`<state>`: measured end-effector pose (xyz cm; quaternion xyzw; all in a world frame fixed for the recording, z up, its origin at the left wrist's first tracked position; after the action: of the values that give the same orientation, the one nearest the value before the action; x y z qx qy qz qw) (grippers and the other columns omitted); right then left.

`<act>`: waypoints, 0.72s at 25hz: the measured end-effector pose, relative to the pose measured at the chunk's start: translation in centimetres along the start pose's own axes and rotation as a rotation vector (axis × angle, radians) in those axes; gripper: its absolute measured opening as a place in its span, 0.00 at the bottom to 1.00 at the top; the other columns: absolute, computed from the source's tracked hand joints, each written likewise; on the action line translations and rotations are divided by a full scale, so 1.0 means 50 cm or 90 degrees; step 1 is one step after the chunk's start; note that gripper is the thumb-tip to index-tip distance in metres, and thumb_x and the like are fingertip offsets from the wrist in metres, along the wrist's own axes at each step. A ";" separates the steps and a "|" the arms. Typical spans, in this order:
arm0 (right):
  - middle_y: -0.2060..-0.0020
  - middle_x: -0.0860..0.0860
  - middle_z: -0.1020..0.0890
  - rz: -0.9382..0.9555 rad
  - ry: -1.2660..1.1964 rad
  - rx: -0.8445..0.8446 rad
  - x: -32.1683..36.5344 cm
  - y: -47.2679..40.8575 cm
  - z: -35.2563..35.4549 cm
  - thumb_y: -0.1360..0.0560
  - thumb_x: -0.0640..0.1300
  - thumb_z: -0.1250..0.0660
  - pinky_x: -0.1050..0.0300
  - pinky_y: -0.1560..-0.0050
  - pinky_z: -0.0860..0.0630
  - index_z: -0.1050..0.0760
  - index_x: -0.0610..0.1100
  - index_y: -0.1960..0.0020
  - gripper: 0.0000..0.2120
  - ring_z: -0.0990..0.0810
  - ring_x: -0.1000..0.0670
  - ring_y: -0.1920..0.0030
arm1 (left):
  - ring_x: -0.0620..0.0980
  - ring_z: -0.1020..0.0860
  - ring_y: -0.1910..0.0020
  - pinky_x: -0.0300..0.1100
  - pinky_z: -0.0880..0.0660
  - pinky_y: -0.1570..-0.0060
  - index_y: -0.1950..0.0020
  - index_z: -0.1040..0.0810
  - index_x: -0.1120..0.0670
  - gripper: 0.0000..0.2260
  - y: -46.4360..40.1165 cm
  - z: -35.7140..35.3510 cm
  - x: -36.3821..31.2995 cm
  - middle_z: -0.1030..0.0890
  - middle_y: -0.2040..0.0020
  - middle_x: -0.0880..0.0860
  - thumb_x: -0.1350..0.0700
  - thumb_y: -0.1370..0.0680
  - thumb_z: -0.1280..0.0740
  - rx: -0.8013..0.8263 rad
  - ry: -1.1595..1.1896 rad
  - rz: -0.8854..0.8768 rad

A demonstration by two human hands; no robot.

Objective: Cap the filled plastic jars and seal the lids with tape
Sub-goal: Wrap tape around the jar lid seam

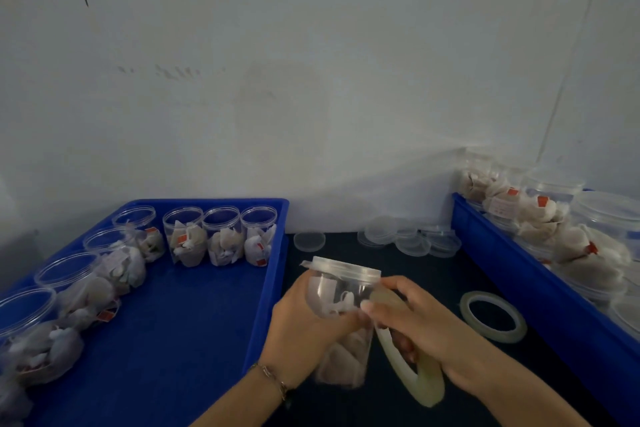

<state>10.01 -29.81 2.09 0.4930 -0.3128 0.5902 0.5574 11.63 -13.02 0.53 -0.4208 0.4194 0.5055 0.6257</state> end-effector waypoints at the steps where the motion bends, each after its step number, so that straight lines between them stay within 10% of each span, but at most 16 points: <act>1: 0.54 0.48 0.20 -0.005 0.037 0.043 0.004 0.006 0.010 0.36 0.56 0.24 0.58 0.63 0.24 0.33 0.61 0.39 0.29 0.22 0.52 0.63 | 0.42 0.19 0.54 0.33 0.23 0.61 0.46 0.26 0.45 0.29 0.000 0.011 0.002 0.19 0.51 0.47 0.42 0.44 0.23 0.008 0.028 0.004; 5: 0.60 0.50 0.17 0.131 0.172 0.046 0.021 0.030 0.072 0.34 0.42 0.23 0.62 0.56 0.24 0.42 0.72 0.35 0.42 0.18 0.53 0.58 | 0.44 0.17 0.59 0.38 0.22 0.62 0.49 0.21 0.50 0.29 -0.010 0.046 0.000 0.16 0.57 0.49 0.40 0.47 0.27 -0.006 0.082 0.049; 10: 0.59 0.57 0.17 0.318 0.193 -0.065 0.039 0.047 0.114 0.30 0.66 0.35 0.69 0.58 0.26 0.26 0.66 0.44 0.15 0.18 0.57 0.59 | 0.50 0.16 0.63 0.37 0.23 0.69 0.50 0.20 0.55 0.30 -0.009 0.053 -0.017 0.15 0.60 0.51 0.41 0.47 0.27 0.076 0.150 0.108; 18: 0.54 0.69 0.20 0.317 0.462 -0.169 0.017 -0.001 0.106 0.26 0.66 0.43 0.72 0.59 0.29 0.30 0.71 0.43 0.13 0.23 0.67 0.53 | 0.56 0.18 0.66 0.46 0.21 0.68 0.52 0.21 0.61 0.27 -0.003 0.045 -0.017 0.17 0.61 0.60 0.44 0.42 0.23 0.088 0.271 0.146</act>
<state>11.40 -34.38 4.55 0.0884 -0.2793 0.7954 0.5306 11.90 -11.16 2.04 -0.4238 0.6204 0.4433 0.4889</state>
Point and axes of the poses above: each hand's wrist, its own y-axis away from the middle knuckle, its own z-axis out of the back of the hand, x = y × z, the point moved 2 cm from there along -y, towards the middle knuckle
